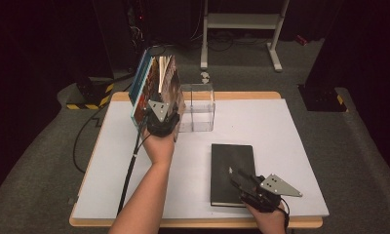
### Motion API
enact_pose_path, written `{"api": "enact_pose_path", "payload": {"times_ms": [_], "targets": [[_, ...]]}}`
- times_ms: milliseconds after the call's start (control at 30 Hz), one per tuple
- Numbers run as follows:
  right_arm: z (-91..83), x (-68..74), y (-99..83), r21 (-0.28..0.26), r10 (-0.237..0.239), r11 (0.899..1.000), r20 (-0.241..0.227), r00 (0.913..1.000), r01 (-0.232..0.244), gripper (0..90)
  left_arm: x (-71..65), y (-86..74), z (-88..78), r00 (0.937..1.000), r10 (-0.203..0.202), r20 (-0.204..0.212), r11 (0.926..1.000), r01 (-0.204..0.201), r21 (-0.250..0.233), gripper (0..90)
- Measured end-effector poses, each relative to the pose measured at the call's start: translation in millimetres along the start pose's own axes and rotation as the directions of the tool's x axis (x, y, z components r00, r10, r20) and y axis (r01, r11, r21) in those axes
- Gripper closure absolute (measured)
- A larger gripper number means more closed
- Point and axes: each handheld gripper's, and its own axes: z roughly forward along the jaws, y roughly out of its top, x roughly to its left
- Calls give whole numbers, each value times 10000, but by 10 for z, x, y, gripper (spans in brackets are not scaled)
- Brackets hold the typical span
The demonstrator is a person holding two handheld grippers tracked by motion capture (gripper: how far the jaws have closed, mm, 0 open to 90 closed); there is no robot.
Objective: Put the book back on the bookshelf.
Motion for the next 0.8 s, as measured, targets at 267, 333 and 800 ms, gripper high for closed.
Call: {"api": "enact_pose_path", "payload": {"times_ms": [267, 333, 800], "targets": [[1, -12, -3, 219, -127, 9997, 80, 9999, 125, 537, 27, -82, -203, 9994, -33, 338, 10000, 34, -54, 510], [2, -21, -5, 294, -146, 9995, 130, 9998, 142, 534, 40, -115, -242, 9986, -63, 529, 10000, 61, 33, 510], [14, -88, -14, 768, -409, 9964, 627, 9972, 360, 520, 136, -411, -592, 9821, -451, 1830, 9988, 411, 254, 519]]}}
